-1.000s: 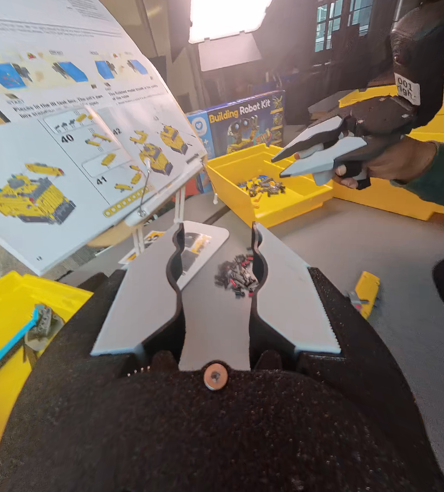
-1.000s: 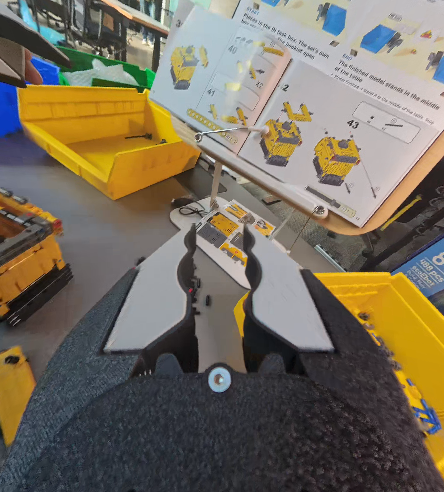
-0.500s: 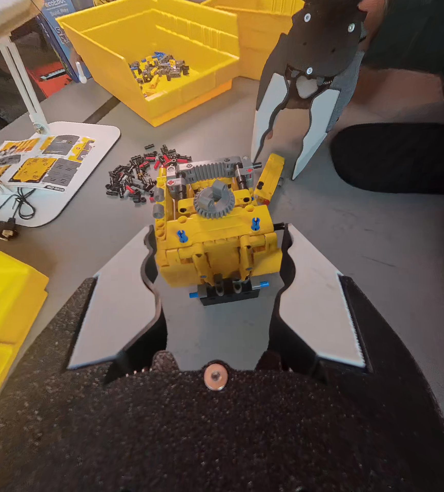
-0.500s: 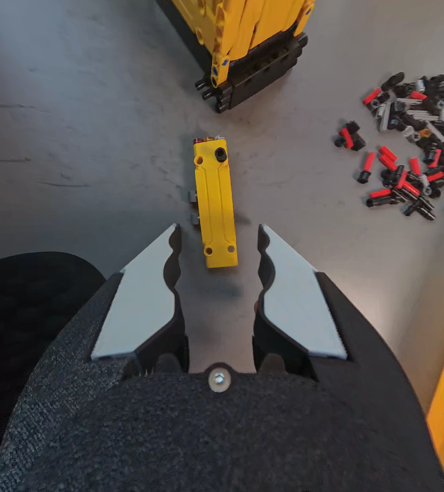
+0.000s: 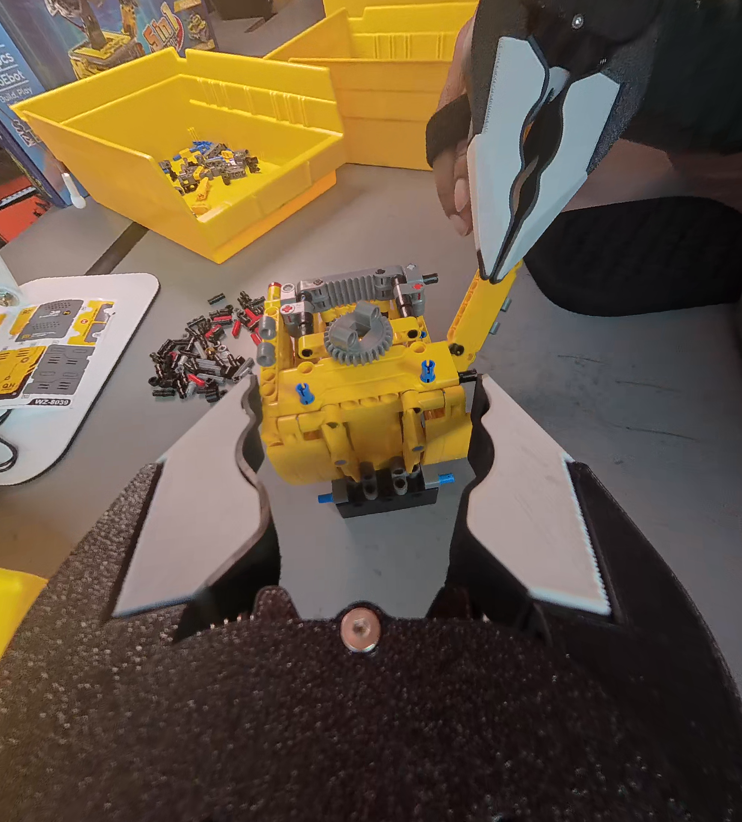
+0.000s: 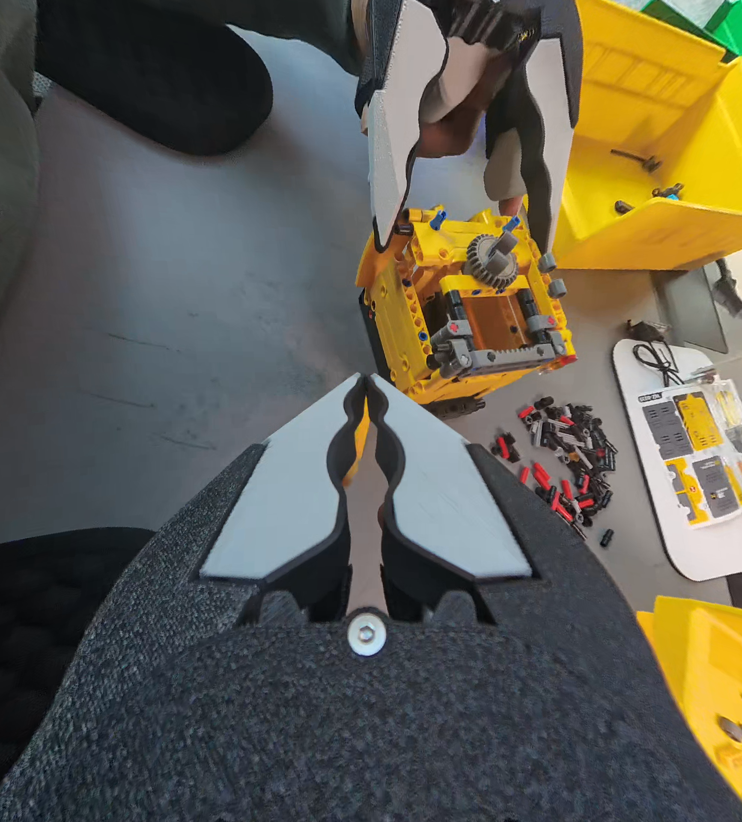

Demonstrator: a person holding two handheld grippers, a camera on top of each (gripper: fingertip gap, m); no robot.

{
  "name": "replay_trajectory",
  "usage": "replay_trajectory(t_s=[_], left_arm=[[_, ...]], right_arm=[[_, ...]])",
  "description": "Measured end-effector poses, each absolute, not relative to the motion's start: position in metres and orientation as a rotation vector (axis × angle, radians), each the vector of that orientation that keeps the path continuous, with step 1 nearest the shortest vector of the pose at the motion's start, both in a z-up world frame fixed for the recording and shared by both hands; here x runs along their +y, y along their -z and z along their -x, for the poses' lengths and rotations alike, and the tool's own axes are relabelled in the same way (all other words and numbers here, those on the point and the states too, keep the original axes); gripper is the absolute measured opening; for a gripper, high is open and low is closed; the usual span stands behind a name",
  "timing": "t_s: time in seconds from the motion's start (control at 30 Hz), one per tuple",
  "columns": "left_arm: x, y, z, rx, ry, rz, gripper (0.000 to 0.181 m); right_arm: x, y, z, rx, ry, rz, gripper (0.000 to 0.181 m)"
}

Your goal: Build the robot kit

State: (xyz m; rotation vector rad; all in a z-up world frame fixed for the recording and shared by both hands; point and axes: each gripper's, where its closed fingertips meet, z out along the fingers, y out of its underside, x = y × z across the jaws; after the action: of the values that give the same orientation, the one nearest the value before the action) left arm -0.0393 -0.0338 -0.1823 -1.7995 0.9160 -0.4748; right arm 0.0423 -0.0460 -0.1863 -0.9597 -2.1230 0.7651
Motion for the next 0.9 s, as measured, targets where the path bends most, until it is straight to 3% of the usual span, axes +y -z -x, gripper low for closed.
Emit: replay_trajectory(t_s=[0.17,0.37,0.4,0.47,0.5,0.6,0.8,0.9], left_arm=[[-0.042,0.177,0.046,0.895,0.448,1.804,0.091],[-0.067,0.172,0.064,0.761,0.366,1.826,0.087],[-0.072,0.172,0.065,0.738,0.352,1.824,0.087],[-0.082,0.171,0.064,0.7,0.348,1.814,0.082],[-0.086,0.171,0.063,0.684,0.346,1.813,0.08],[-0.096,0.174,0.056,0.658,0.349,1.825,0.074],[-0.104,0.174,0.029,0.658,0.359,1.775,0.049],[-0.112,0.168,0.001,0.696,0.502,1.74,0.045]], right_arm=[[-0.042,0.203,-0.048,-2.158,-0.766,1.025,0.0],[-0.044,0.249,-0.078,-2.325,-0.787,1.342,0.055],[-0.046,0.257,-0.08,-2.348,-0.753,1.358,0.053],[-0.053,0.265,-0.081,-2.373,-0.747,1.324,0.028],[-0.057,0.263,-0.079,-2.365,-0.786,1.312,0.026],[-0.058,0.261,-0.076,-2.371,-0.748,1.225,0.025],[-0.066,0.186,-0.046,-2.114,-0.916,0.966,0.025],[-0.078,0.181,-0.042,-2.139,-0.852,0.876,0.025]])
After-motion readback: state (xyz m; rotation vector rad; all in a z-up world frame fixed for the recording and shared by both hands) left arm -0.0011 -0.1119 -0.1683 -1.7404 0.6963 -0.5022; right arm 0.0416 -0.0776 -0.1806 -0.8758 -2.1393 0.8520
